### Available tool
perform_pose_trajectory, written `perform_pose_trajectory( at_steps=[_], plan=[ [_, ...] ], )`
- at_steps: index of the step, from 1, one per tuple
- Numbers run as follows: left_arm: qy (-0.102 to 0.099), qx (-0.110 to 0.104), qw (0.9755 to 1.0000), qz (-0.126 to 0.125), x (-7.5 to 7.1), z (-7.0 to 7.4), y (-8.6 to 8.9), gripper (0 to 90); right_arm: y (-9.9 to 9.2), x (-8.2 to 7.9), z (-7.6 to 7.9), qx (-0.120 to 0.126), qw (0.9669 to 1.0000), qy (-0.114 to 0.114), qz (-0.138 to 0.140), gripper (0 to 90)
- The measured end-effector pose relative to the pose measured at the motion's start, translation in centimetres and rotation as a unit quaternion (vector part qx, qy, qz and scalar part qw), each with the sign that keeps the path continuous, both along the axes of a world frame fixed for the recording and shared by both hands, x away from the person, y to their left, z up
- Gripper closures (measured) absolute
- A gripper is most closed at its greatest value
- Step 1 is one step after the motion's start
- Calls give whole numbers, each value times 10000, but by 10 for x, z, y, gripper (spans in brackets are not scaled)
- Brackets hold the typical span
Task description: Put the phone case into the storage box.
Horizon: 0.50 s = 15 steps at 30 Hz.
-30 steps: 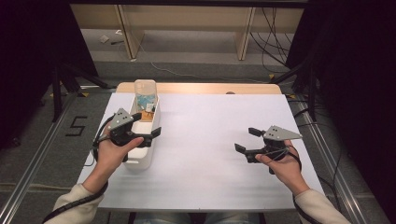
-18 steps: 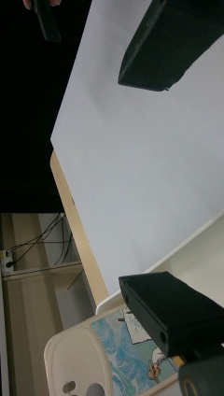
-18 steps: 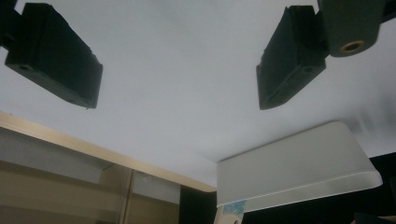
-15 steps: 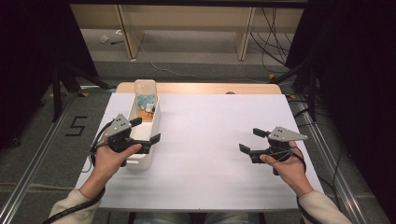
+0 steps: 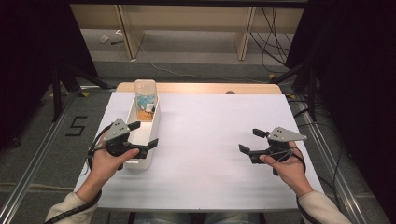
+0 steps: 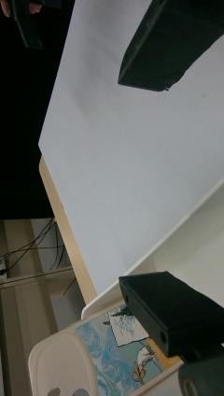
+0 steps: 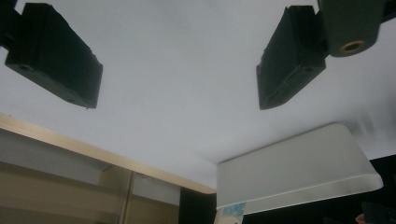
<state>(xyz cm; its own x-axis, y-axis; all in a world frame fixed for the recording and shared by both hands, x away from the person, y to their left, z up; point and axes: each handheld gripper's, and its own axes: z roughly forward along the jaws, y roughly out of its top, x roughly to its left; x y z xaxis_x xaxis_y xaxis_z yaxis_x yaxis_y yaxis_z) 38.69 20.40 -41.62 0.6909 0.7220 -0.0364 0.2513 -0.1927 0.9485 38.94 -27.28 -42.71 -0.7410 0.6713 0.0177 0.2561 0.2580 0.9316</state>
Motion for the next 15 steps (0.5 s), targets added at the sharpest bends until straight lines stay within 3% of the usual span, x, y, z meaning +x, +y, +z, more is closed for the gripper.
perform_pose_trajectory(
  at_steps=[15],
  plan=[
    [-1, 8, 10000, 58, -5, -4, 7, 44, 1, 0, -1, -41, 10000, 5, 21, 155]
  ],
)
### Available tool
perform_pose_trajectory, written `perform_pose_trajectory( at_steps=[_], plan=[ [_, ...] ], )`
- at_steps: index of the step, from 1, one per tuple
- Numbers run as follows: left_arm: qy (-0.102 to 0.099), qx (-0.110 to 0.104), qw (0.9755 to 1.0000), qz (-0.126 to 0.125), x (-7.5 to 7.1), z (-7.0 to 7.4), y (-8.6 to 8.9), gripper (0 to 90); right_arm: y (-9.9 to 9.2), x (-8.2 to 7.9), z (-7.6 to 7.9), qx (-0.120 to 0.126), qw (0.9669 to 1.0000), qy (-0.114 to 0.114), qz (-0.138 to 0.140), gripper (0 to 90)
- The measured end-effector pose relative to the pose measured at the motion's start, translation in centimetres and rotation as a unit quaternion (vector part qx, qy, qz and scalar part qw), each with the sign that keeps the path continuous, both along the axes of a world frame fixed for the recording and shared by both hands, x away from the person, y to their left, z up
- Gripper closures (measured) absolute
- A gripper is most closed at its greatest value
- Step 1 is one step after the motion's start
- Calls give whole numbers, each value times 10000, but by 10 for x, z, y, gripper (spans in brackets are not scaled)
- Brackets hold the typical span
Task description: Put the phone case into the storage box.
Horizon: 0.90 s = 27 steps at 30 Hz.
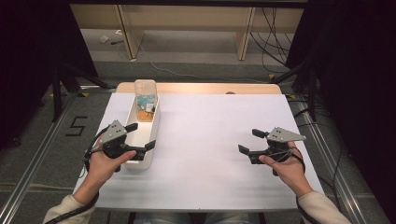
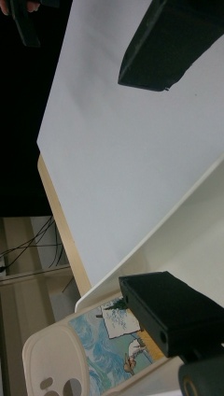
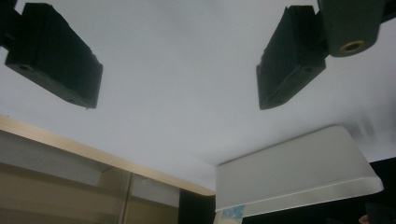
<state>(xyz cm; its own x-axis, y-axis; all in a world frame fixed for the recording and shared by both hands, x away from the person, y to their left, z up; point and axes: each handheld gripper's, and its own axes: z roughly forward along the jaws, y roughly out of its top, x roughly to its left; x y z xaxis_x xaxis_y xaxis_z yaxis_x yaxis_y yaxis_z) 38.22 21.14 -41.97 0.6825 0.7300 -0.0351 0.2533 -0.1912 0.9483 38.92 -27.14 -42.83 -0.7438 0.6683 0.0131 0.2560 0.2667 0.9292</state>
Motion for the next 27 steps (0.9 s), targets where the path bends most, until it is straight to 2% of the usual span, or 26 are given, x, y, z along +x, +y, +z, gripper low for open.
perform_pose_trajectory(
  at_steps=[9, 13, 27],
  plan=[
    [-37, 8, 10000, 44, -1, -1, 3, 44, 0, 0, 0, -8, 10000, 0, 16, 155],
    [-48, 74, 9999, 62, -1, -2, 3, 44, 1, 0, 0, -12, 10000, 0, 5, 155],
    [0, 3, 10000, 45, 1, -5, 4, 44, 1, 1, -2, -31, 10000, 1, 1, 155]
  ],
)
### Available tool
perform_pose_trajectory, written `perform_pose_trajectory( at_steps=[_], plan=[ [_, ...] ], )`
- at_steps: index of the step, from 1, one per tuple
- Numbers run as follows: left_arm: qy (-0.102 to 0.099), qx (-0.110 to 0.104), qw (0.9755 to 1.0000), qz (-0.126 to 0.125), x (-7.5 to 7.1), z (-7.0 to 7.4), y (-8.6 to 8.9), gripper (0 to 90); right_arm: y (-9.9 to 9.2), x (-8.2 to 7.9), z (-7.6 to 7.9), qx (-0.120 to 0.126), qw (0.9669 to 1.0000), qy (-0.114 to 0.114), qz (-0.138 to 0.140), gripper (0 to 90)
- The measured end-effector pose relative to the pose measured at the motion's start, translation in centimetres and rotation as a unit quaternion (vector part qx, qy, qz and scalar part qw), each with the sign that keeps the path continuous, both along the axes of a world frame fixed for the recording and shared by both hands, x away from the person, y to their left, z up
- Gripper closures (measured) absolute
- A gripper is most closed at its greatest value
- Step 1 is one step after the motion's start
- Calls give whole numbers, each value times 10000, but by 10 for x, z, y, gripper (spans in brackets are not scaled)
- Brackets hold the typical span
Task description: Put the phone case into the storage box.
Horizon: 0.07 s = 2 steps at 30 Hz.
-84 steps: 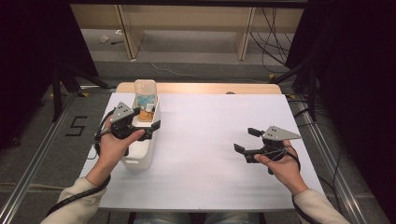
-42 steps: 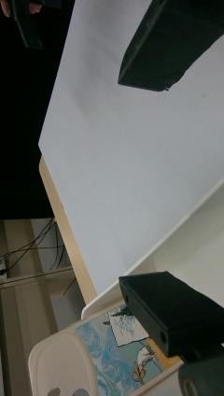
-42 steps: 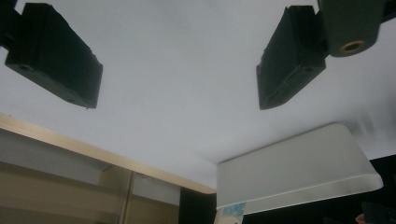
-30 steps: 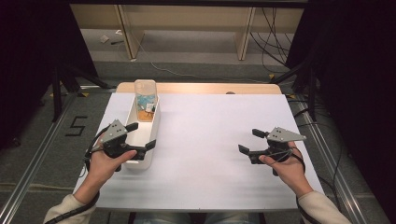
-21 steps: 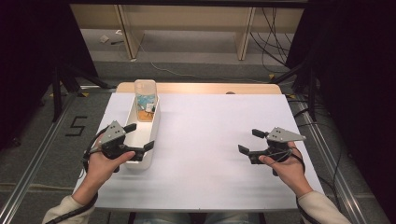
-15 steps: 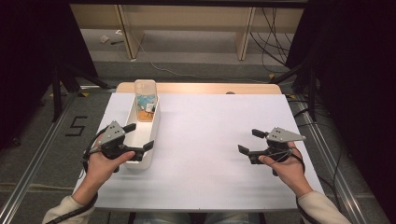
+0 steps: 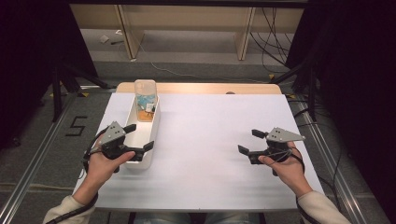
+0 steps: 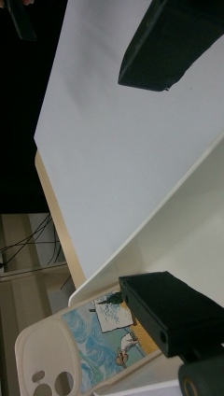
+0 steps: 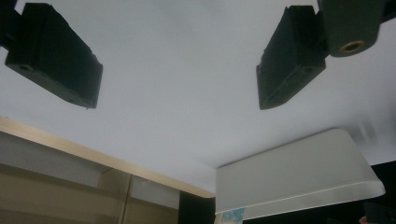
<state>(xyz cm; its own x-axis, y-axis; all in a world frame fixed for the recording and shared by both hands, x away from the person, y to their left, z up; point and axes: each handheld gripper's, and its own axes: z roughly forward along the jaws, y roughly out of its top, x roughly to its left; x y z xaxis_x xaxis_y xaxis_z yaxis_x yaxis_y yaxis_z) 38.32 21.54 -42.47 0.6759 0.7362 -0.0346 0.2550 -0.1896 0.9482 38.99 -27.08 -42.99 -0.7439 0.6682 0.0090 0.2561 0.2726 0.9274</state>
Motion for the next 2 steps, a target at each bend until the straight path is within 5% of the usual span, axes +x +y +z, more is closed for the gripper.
perform_pose_trajectory(
  at_steps=[2],
  plan=[
    [1, -22, 10000, 17, 0, 0, 0, 45, 0, 0, 0, -1, 10000, 9, -1, 155]
  ],
)
